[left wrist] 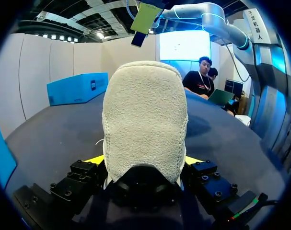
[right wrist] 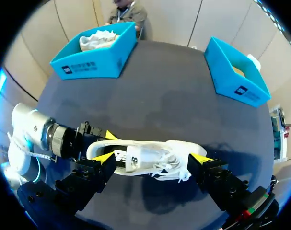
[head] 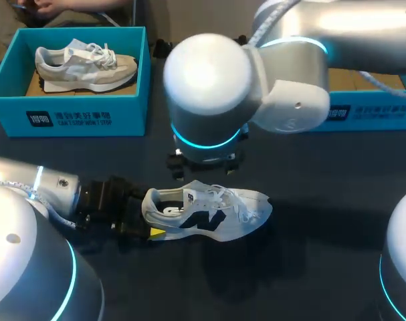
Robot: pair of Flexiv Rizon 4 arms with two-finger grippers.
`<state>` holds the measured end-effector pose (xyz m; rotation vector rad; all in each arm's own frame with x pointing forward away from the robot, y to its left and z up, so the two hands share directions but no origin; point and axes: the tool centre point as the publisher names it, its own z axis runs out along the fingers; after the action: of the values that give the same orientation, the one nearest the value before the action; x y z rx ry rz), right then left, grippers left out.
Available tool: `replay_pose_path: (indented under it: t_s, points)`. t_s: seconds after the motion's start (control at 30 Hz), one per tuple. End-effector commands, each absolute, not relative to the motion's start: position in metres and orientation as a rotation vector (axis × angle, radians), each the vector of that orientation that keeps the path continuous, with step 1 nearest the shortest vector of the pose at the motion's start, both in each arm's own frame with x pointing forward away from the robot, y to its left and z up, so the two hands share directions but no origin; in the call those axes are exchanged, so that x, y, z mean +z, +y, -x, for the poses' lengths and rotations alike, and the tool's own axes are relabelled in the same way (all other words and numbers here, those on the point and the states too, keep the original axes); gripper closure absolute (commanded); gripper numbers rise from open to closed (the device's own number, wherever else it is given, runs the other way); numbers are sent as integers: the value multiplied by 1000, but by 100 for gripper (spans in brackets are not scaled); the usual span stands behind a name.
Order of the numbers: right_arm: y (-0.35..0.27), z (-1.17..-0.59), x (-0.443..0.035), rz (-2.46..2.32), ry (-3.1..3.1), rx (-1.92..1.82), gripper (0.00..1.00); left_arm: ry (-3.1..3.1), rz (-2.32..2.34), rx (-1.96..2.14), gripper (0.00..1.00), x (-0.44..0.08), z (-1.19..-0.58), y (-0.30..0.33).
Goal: Take the shoe out of the shoebox, open the shoe tongue, remove and reinsert the insole, then place the shoe into the shoebox
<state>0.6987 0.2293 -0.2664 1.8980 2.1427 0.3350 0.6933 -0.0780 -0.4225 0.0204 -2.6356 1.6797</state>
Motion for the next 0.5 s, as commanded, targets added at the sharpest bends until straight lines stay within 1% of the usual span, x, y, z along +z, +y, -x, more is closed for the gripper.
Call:
replay_pose_path:
  t_s: [0.03, 0.3, 0.5]
  points:
    - [246, -698, -279, -1908, 2109, 229, 0, -2637, -20, 1676, 100, -423, -694, -80]
    - [258, -695, -303, -1947, 2120, 147, 0, -2637, -20, 1676, 100, -423, -694, -80]
    - [255, -691, -317, -1984, 2109, 63, 0, -2637, -20, 1676, 100, -423, -694, -80]
